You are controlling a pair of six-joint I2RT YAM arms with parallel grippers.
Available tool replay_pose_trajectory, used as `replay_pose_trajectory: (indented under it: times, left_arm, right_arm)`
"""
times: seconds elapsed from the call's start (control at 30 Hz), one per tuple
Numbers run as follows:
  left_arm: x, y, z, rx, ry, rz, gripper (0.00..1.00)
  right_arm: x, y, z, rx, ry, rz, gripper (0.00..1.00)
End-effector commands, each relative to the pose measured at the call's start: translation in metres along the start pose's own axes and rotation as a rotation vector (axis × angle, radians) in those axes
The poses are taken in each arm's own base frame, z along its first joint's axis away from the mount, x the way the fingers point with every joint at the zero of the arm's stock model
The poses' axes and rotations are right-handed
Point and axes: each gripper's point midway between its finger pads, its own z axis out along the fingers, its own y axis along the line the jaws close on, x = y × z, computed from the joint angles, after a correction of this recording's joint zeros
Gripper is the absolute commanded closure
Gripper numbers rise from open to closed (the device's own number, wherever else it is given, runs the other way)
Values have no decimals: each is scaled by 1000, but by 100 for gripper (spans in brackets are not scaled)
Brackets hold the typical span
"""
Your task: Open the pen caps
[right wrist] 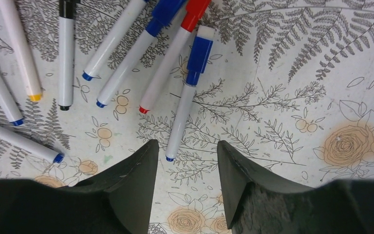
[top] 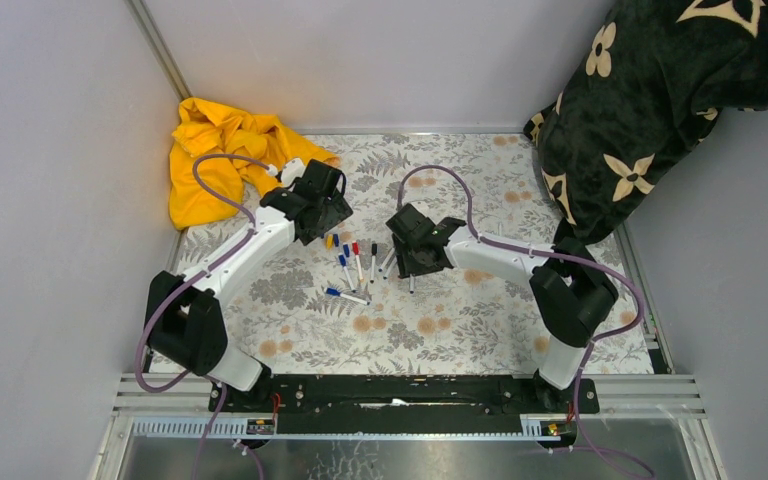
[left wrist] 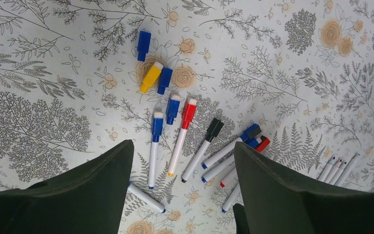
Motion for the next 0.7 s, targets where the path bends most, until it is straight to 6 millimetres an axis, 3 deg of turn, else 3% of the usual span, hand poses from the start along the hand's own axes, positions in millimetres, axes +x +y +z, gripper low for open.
replay_pose_trajectory:
  times: [0.0,0.43,0.67]
  left_arm:
    - [-6,-8,-11,52,-29,-25,18]
    - [-3,-3,-9,42,-32,-20,18]
    - [-3,-4,-5,41,-33,-21,18]
  right_arm:
    - [2,-5,7,39,-10,46,46]
    - [12,-4,31,55,17,48,50]
    - [22,-12,37,91,47,34,60]
